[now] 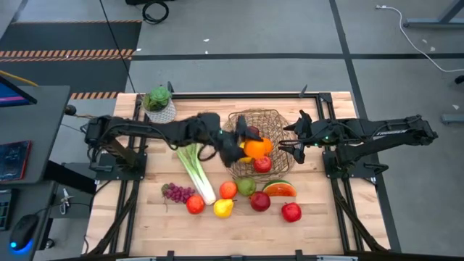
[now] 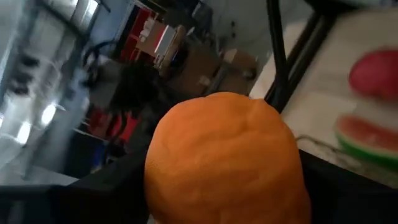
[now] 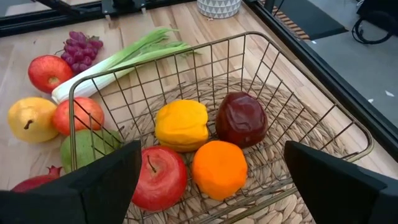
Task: Build produce basket
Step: Put the orange into the brown wire basket
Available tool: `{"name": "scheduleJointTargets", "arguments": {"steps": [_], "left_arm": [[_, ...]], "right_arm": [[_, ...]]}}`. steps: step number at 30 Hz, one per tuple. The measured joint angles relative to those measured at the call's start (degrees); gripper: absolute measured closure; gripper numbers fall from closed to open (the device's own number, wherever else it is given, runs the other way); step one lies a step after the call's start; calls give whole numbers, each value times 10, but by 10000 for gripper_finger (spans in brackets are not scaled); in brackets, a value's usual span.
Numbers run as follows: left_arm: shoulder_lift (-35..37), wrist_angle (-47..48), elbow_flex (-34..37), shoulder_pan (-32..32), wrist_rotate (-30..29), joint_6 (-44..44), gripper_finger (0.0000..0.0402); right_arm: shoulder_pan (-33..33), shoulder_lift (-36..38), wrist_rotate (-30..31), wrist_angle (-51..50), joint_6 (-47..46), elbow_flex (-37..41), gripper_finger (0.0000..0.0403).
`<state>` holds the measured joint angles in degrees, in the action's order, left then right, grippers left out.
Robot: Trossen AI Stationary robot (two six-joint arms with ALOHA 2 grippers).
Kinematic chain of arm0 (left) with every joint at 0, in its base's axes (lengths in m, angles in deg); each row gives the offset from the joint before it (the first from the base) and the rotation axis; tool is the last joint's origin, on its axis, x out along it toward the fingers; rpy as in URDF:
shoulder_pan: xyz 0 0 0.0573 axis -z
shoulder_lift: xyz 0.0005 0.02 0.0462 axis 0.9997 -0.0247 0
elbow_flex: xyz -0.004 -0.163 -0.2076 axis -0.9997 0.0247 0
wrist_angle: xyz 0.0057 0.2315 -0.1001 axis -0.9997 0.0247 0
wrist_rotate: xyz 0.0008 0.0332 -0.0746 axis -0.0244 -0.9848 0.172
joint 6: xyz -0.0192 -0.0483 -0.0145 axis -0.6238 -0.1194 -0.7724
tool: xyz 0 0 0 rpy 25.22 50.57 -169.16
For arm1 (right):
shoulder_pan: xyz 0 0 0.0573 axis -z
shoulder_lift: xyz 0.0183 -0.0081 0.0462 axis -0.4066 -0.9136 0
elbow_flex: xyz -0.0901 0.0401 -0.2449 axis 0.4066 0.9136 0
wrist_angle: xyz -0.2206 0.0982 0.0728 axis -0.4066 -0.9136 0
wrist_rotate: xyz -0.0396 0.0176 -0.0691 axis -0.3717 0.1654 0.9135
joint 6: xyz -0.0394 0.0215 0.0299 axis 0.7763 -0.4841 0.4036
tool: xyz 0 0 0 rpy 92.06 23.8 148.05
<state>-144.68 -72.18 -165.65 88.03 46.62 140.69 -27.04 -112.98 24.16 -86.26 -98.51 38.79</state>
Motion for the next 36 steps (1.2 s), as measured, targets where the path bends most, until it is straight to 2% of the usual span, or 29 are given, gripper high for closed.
{"name": "scheduleJointTargets", "arguments": {"steps": [9, 16, 20, 28, 36], "left_arm": [[3, -4, 0, -82, 124, -315, 115], [2, -30, 0, -124, 132, -636, 115], [2, -27, 0, -135, 131, -783, 115], [2, -27, 0, -133, 131, -951, 115], [2, -28, 0, -121, 130, -1066, 115]], "right_arm": [[0, 0, 0, 8, 0, 0, 7], [0, 0, 0, 8, 0, 0, 7], [0, 0, 0, 8, 0, 0, 7], [0, 0, 0, 9, -2, 0, 7], [0, 0, 0, 10, -2, 0, 7]]}}
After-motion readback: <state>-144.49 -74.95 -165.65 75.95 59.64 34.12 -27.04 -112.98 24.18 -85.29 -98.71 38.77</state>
